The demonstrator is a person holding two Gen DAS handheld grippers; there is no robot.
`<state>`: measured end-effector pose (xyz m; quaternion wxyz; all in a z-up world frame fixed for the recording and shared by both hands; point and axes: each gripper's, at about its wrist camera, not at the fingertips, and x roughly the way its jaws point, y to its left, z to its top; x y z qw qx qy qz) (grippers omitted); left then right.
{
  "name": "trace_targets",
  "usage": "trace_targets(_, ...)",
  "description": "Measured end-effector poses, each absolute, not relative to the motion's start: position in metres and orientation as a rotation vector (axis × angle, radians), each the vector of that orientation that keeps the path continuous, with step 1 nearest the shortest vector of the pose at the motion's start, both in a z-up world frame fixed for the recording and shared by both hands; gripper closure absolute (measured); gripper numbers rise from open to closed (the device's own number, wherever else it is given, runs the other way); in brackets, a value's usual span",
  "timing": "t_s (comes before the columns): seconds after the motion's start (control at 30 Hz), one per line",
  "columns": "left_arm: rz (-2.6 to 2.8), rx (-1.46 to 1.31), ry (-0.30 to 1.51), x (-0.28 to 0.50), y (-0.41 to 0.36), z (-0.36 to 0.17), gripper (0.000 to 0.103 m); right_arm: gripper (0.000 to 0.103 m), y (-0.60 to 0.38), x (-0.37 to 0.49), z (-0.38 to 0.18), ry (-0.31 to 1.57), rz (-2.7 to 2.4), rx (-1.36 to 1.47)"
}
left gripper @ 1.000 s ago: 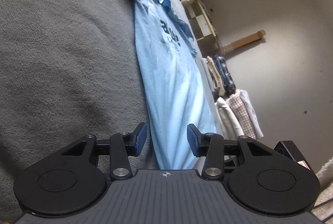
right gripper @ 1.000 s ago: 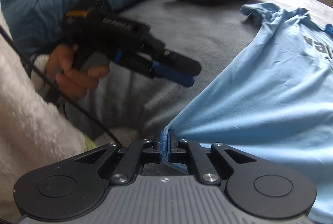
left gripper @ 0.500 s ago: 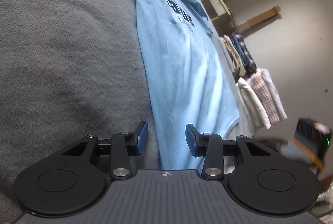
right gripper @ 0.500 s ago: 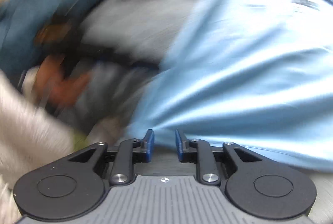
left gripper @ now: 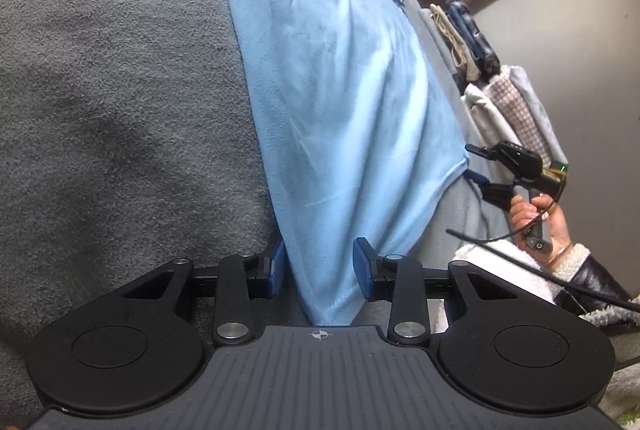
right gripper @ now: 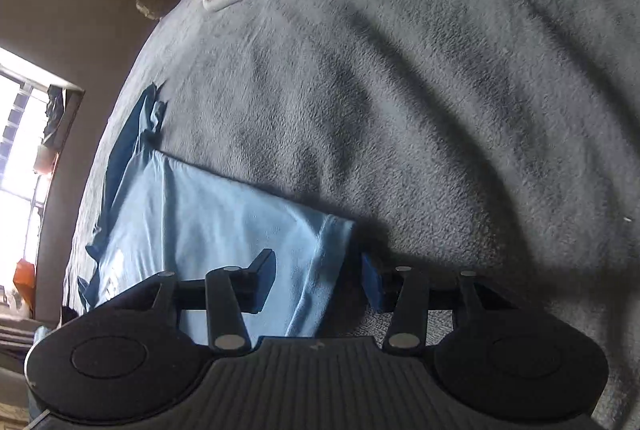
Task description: Fold clothes
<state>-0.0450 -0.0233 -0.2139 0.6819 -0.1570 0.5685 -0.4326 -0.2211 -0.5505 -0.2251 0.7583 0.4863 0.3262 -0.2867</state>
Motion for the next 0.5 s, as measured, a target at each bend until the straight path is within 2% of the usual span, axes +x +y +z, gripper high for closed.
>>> trace_targets(0.2,-0.984,-0.310,1.302,-0.046,-0.029,-0.214,0.072,0.057,-0.560,-0.229,-0.223,0.657,-0.618,1.059)
trace_targets(0.3,-0.977,-0.275,1.299,-0.047,-0.032,-0.215,0.076,0.057,-0.560,-0.219,-0.223,0.674,-0.533,1.027)
trace_targets(0.33,-0.969,-0.264,1.297,-0.047,-0.032,-0.215,0.081,0.068,-0.556,-0.215,-0.219,0.686,-0.516,0.976)
trace_targets(0.37,-0.959,-0.258,1.298,-0.047,-0.031,-0.215,0.090,0.092,-0.551,-0.211,-0.215,0.700,-0.508,0.919)
trace_targets(0.4,-0.949,-0.253,1.299,-0.048,-0.030,-0.215,0.094,0.099,-0.546,-0.207,-0.210,0.715,-0.507,0.870)
trace_targets(0.43,-0.958,-0.264,1.305,-0.047,-0.029,-0.216,0.099,0.099,-0.543,-0.206,-0.204,0.707,-0.519,0.840)
trace_targets(0.5,-0.999,-0.285,1.311,-0.048,-0.027,-0.215,0.102,0.100,-0.540,-0.208,-0.191,0.667,-0.547,0.804)
